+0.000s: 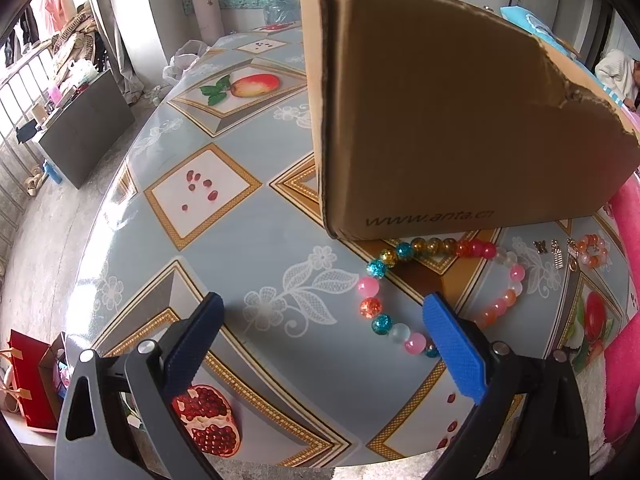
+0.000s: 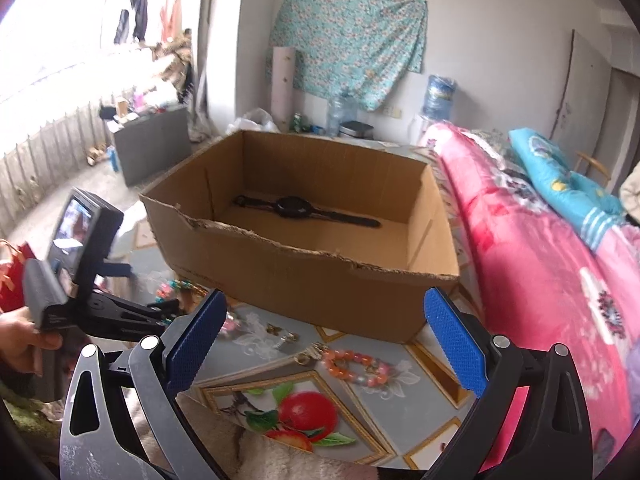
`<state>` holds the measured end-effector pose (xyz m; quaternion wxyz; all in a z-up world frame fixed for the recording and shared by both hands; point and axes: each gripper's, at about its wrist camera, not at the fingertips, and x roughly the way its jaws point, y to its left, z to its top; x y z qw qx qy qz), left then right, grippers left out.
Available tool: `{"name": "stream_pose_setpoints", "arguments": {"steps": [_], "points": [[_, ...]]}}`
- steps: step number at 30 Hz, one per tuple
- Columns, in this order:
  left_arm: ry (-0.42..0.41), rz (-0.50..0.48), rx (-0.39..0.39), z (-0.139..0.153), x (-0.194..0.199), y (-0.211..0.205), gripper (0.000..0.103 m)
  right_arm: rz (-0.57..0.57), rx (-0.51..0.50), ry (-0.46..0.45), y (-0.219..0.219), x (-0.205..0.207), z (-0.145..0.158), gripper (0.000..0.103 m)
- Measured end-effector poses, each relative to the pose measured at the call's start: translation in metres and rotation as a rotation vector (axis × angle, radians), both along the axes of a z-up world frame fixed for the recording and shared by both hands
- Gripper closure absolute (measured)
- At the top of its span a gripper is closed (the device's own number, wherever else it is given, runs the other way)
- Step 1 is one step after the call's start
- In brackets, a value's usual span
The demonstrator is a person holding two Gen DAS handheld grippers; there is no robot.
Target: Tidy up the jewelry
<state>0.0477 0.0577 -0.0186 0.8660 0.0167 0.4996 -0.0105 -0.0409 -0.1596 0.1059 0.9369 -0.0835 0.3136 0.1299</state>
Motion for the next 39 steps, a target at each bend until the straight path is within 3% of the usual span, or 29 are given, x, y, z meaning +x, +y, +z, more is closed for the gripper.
{"name": "stream_pose_setpoints", "arguments": {"steps": [9, 39], "points": [[-0.010, -0.019, -0.002, -0.0013, -0.0011, 0.0025, 0.005, 0.027, 0.144, 0.064, -0.0108, 0.0050, -0.0030, 0.008], [-0.027, -0.060, -0.003, -0.0031, -0.0042, 0.0028, 0.005, 0.081, 0.199, 0.140, -0.0018, 0.0058, -0.0052, 0.008]]}}
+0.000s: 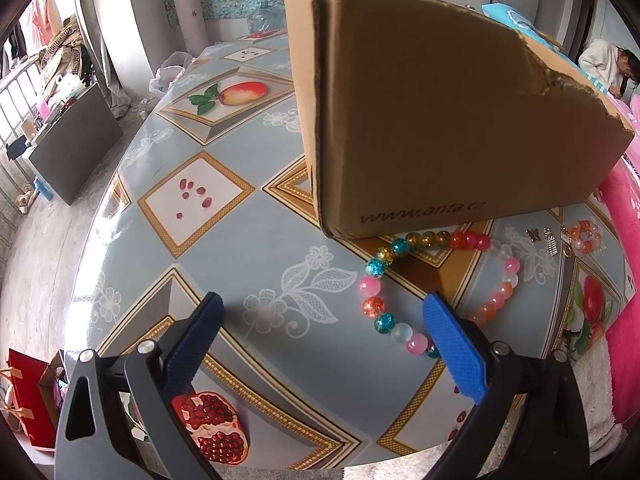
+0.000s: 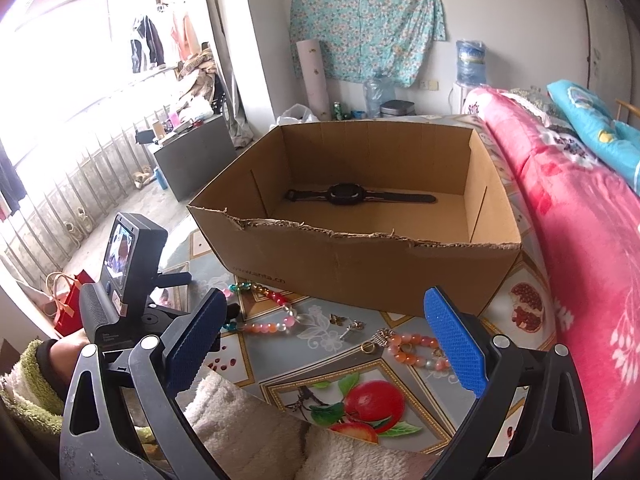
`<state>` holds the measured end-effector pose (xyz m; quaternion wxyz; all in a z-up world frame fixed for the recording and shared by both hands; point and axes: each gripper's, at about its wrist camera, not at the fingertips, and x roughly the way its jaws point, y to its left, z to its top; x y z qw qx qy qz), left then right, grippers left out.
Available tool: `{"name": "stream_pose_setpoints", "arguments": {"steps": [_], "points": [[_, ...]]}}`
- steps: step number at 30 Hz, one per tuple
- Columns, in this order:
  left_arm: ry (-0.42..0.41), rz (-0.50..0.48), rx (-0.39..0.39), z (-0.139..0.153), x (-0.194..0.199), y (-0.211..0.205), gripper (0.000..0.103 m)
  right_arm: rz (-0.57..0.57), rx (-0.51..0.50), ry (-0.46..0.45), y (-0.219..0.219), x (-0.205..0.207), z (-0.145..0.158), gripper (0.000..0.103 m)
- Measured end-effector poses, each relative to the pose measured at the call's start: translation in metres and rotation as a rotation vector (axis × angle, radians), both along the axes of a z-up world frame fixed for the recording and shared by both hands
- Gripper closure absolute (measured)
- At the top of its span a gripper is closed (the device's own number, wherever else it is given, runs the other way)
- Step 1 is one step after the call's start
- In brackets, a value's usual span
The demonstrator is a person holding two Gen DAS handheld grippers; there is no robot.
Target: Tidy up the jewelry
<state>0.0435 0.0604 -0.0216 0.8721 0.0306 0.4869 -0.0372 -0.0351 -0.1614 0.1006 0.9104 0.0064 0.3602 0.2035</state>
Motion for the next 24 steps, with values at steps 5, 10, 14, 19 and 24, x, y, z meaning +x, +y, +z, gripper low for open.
{"name": "stream_pose_setpoints", "arguments": {"steps": [5, 10, 14, 19, 24], "points": [[0.000, -0.007, 0.000, -0.0002, -0.0001, 0.0002, 0.005, 0.005, 0.016, 0.013, -0.0003, 0.0013, -0.0011, 0.008], [-0.001, -0.015, 0.000, 0.0004, 0.0000, 0.0002, 0.005, 0.011, 0.040, 0.035, -0.0004, 0.0031, -0.0031, 0.008], [-0.001, -0.022, 0.000, 0.0006, -0.0002, 0.0003, 0.005, 0.014, 0.048, 0.045, -0.0004, 0.0041, -0.0037, 0.008], [-0.002, -0.028, 0.000, 0.0005, -0.0002, 0.0011, 0.005, 0.017, 0.050, 0.049, 0.0006, 0.0047, -0.0035, 0.009], [-0.003, -0.029, 0.000, 0.0007, -0.0003, 0.0008, 0.005, 0.020, 0.052, 0.054, 0.0015, 0.0054, -0.0043, 0.009]]}}
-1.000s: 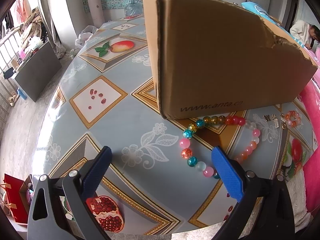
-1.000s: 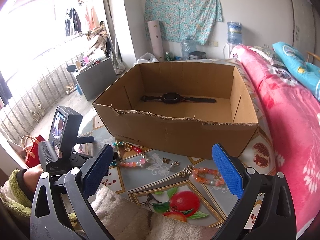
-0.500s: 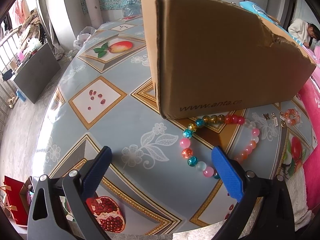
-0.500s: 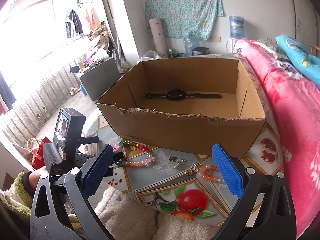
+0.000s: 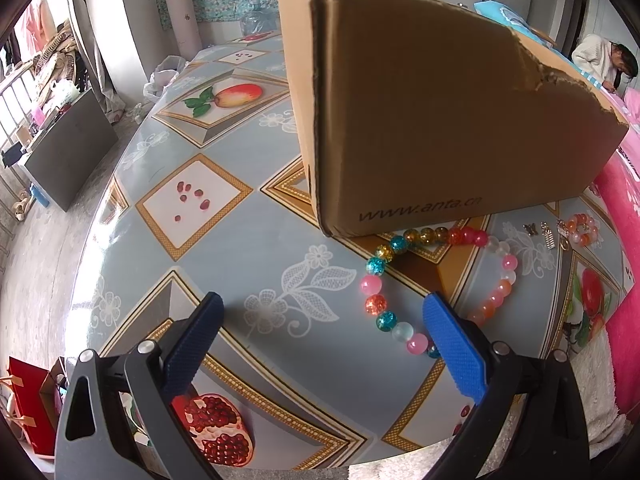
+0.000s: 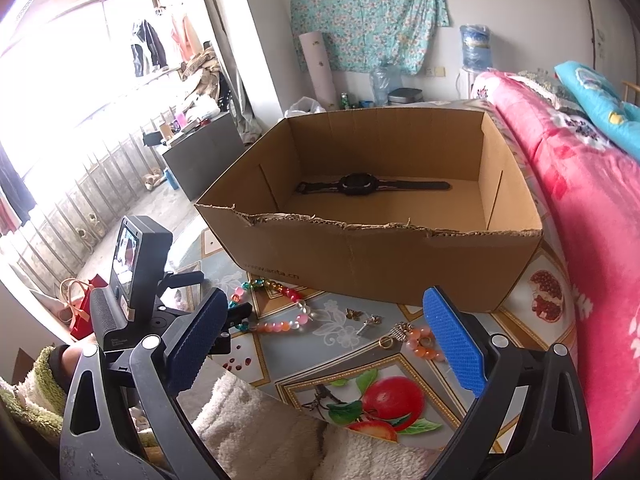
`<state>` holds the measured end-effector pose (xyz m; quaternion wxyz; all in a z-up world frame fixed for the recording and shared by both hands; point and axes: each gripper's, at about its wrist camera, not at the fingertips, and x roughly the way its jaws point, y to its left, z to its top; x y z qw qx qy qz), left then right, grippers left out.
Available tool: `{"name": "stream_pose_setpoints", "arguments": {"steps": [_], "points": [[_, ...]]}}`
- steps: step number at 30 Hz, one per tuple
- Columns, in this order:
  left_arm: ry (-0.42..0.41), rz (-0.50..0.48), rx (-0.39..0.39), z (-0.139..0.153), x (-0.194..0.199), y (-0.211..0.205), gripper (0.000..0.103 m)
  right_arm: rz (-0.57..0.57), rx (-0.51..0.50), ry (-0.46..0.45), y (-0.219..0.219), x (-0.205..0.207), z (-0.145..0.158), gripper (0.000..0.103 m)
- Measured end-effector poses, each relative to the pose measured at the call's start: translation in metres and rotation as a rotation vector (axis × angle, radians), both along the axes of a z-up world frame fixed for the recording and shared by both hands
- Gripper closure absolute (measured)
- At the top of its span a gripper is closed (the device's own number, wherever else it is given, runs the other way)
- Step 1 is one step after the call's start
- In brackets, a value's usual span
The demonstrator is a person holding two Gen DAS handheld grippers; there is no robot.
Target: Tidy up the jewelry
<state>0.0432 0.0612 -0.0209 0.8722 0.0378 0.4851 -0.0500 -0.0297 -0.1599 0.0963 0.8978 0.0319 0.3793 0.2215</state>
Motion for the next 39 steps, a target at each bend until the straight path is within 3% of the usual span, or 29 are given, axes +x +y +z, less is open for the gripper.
{"name": "stream_pose_setpoints", "arguments": {"steps": [33, 39], "points": [[-0.003, 0.000, -0.001, 0.0001, -0.0004, -0.0003, 0.005, 0.002, 0.008, 0.009, 0.0026, -0.0005, -0.0030, 0.010], [-0.003, -0.008, -0.001, 0.0009, -0.0016, -0.0002, 0.005, -0.003, 0.024, 0.032, 0.0003, 0.0004, -0.0080, 0.015]]}}
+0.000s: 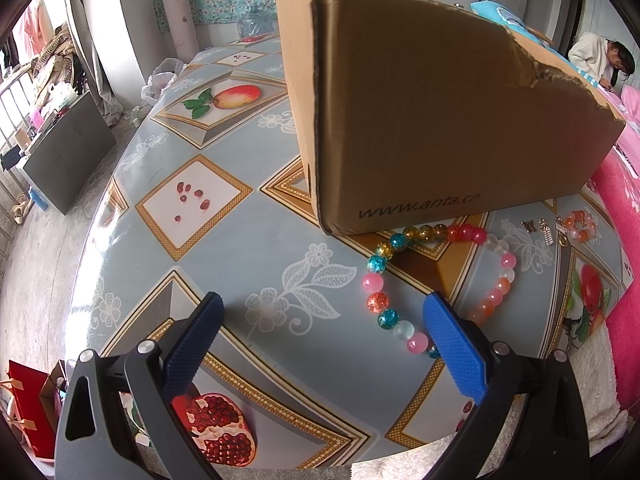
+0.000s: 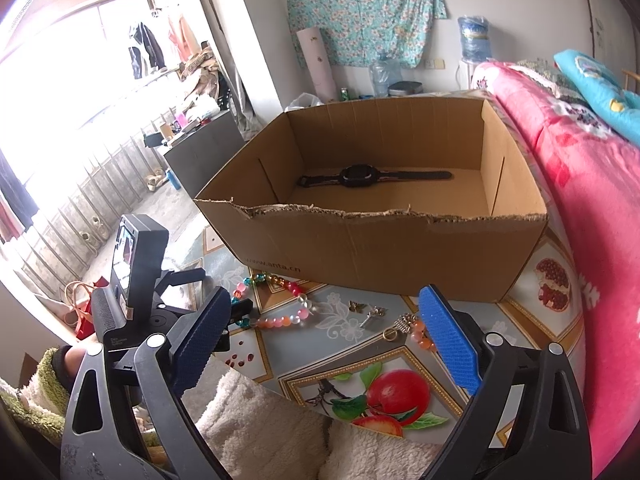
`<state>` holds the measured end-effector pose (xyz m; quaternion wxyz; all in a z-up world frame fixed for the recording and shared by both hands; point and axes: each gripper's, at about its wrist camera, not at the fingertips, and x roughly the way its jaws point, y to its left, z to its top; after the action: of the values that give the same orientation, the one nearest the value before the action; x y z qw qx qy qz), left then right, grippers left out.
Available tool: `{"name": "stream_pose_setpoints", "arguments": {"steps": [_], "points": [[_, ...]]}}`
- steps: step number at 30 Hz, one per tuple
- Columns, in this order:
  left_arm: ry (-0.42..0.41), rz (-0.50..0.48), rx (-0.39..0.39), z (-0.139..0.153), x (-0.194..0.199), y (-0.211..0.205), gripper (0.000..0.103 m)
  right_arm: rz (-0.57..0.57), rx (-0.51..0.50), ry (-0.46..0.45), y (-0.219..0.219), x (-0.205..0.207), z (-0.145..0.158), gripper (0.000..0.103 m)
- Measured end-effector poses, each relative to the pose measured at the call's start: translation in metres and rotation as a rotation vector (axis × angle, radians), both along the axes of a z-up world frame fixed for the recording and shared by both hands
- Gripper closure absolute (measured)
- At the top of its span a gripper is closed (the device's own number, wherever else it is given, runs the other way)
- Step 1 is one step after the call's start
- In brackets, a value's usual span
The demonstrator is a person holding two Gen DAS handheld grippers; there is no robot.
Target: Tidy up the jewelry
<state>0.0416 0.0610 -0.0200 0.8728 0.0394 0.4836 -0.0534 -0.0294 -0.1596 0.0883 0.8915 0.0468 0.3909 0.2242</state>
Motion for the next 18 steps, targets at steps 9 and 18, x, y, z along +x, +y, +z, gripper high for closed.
{"name": "stream_pose_setpoints", "arguments": {"steps": [9, 18], "points": [[-0.001, -0.003, 0.014, 0.003, -0.007, 0.002, 0.006, 0.031, 0.041, 0.111, 0.010, 0.014, -0.024, 0.041], [-0.108, -0.099, 0.012, 0.014, -0.017, -0.008, 0.030, 0.113, -0.018, 0.187, 0.056, 0.033, -0.053, 0.064]]}}
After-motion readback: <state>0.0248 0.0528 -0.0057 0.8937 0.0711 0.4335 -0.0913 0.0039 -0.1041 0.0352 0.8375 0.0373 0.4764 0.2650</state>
